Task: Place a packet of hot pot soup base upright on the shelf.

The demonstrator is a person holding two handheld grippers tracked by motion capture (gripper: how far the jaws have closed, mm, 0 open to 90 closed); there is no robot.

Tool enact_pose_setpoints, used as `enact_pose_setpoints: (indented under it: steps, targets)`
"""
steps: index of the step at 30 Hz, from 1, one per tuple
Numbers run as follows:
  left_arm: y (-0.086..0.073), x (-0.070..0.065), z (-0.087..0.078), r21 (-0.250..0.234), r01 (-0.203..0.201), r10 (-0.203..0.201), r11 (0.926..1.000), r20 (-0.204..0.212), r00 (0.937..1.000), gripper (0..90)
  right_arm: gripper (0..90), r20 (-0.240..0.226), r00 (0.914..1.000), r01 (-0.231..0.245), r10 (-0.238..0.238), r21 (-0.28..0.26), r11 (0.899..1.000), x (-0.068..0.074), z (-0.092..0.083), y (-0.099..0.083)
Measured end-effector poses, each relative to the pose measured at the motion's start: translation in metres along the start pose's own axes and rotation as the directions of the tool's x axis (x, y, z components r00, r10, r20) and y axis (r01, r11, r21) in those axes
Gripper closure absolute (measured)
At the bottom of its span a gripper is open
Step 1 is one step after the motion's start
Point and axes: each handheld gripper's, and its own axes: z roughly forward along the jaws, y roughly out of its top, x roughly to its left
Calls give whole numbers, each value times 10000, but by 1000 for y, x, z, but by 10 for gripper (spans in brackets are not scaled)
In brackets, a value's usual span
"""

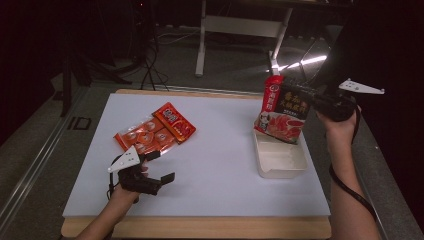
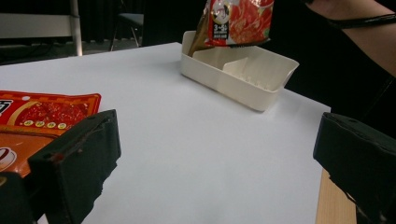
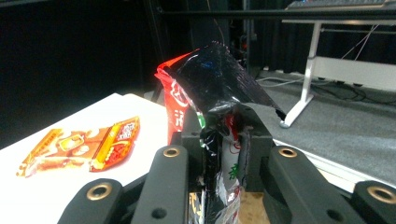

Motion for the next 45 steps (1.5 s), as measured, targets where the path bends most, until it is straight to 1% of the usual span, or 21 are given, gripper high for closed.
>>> enact_pose_setpoints:
  steps: [3,6,9,10,15,18,21,22,25,28,31,32,33,35,38,40,42,45]
  targets:
    - [-1,0,1,31,11,-11,10000,18,10000,13,761,96,9999,90,-92,235,9997,-4,4,-3]
    - [-2,1,0,-7,37,-37,10000,18,10000,14,759,262,9991,329,-343,509,9982,-7,10,-7]
    - [-3,2,-1,-87,36,-36,10000,12,10000,14,758,281,9975,621,-642,690,9957,-8,15,-11]
    - [-3,2,-1,-32,31,-31,10000,-9,10000,14,757,284,9973,655,-677,709,9953,-9,16,-13]
    - [-5,3,0,23,74,-74,10000,-11,10000,14,755,93,9974,704,-714,830,9941,-10,24,-19]
    - [-6,3,1,74,68,-68,9999,0,10000,14,752,-27,9961,883,-885,912,9919,-8,30,-22]
    - [-7,4,2,89,186,-186,9998,37,9998,14,748,-277,9962,847,-822,1040,9910,-8,35,-25]
    - [-8,3,2,96,194,-194,9998,33,9998,14,746,-356,9959,862,-830,1007,9912,-7,37,-27]
    - [-9,4,2,122,169,-170,9998,17,9999,14,745,-361,9965,788,-758,913,9927,-7,38,-29]
    - [-9,4,1,116,164,-164,9998,13,9999,14,743,-402,9959,834,-805,776,9935,-6,37,-35]
    - [-9,5,2,107,281,-282,9995,20,9996,14,738,-569,9967,616,-584,579,9964,-9,34,-42]
    - [-9,5,2,139,243,-243,9996,5,9997,14,736,-642,9967,531,-497,525,9972,-10,33,-44]
    - [-9,5,2,134,226,-226,9997,1,9997,14,735,-664,9967,492,-457,517,9975,-10,33,-46]
    - [-9,4,2,157,221,-222,9996,10,9998,14,732,-680,9963,562,-528,479,9973,-10,32,-49]
    - [-10,4,2,145,223,-223,9996,26,9997,14,727,-660,9966,540,-500,605,9967,-10,33,-55]
    - [-10,4,1,144,224,-224,9996,28,9997,14,724,-651,9972,412,-367,697,9967,-12,34,-62]
    - [-10,5,2,181,249,-250,9995,24,9997,14,720,-681,9975,208,-174,496,9986,-14,30,-68]
    - [-11,5,3,235,259,-260,9994,45,9997,14,713,-638,9979,86,-57,460,9989,-16,26,-73]
